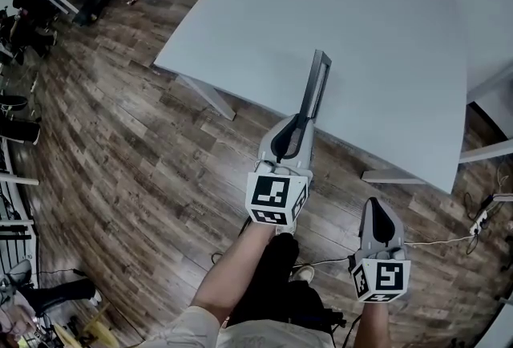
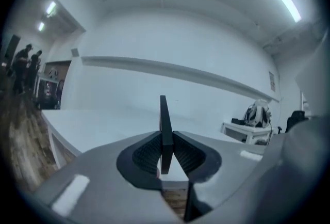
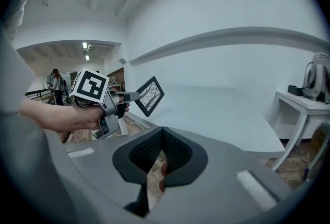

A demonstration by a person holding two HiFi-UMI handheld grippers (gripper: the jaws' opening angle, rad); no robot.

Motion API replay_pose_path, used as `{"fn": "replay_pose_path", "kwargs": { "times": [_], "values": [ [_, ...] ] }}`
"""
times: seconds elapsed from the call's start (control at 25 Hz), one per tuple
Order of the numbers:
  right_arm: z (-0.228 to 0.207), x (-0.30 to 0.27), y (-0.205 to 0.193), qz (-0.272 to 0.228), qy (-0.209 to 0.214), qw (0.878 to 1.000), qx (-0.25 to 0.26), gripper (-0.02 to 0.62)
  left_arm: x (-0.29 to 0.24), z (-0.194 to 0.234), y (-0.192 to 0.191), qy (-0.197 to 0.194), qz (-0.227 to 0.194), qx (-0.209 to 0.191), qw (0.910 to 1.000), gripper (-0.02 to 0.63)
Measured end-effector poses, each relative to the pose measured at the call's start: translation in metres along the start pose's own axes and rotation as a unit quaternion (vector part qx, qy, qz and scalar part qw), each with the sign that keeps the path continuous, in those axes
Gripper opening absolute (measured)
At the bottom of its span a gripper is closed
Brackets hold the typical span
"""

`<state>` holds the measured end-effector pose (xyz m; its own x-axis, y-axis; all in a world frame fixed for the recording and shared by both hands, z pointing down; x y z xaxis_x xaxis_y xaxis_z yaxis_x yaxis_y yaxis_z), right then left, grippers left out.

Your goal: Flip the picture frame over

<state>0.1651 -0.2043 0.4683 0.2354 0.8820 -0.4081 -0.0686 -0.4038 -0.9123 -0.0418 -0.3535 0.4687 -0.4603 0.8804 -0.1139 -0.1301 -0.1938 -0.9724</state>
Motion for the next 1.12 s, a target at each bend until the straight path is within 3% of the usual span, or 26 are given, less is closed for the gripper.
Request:
{"fn": "replay_pose_path", "kwargs": {
  "times": [0.2,0.36,0.44,0.6,0.76,0.88,1.12],
  "values": [
    [-0.002,0.003,-0.002,-0.001,-0.003,1.000,-0.003,0.023,-0.003,-0.006,0.005,0.010,0.022,-0.124,0.9920,0.069],
    [-0.004,0.005,-0.003,0.000,-0.004,1.000,-0.003,0.023,-0.009,-0.013,0.008,0.006,0.047,-0.234,0.9711,0.069],
    [-0.006,0.004,-0.003,0.000,-0.004,1.000,-0.005,0.023,-0.014,-0.017,0.007,0.002,0.060,-0.299,0.9523,0.069],
    [-0.007,0.003,-0.003,-0.001,-0.003,1.000,-0.008,0.023,-0.021,-0.024,-0.003,-0.015,0.091,-0.413,0.9061,0.069],
    [-0.010,0.004,-0.002,-0.001,-0.001,1.000,-0.007,0.023,-0.022,-0.035,-0.013,-0.031,0.117,-0.487,0.8652,0.069],
    [-0.013,0.005,-0.003,-0.002,0.000,1.000,-0.008,0.023,-0.020,-0.043,-0.023,-0.042,0.124,-0.544,0.8290,0.069],
    [-0.014,0.004,-0.007,0.003,0.000,1.000,-0.013,0.023,-0.019,-0.048,-0.047,-0.057,0.130,-0.626,0.7664,0.069]
  ]
}}
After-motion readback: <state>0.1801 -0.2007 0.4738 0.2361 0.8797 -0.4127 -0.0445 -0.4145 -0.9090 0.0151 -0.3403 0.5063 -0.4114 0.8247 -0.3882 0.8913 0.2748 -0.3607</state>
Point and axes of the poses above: the fingertips, and each gripper's own axes: x backward along the fingers, z to its left, y out of its top, the point moved 8 cm from there along x, backward along the fingers, and after that the axes turned 1 degree about -y, right-handed, at the moved point
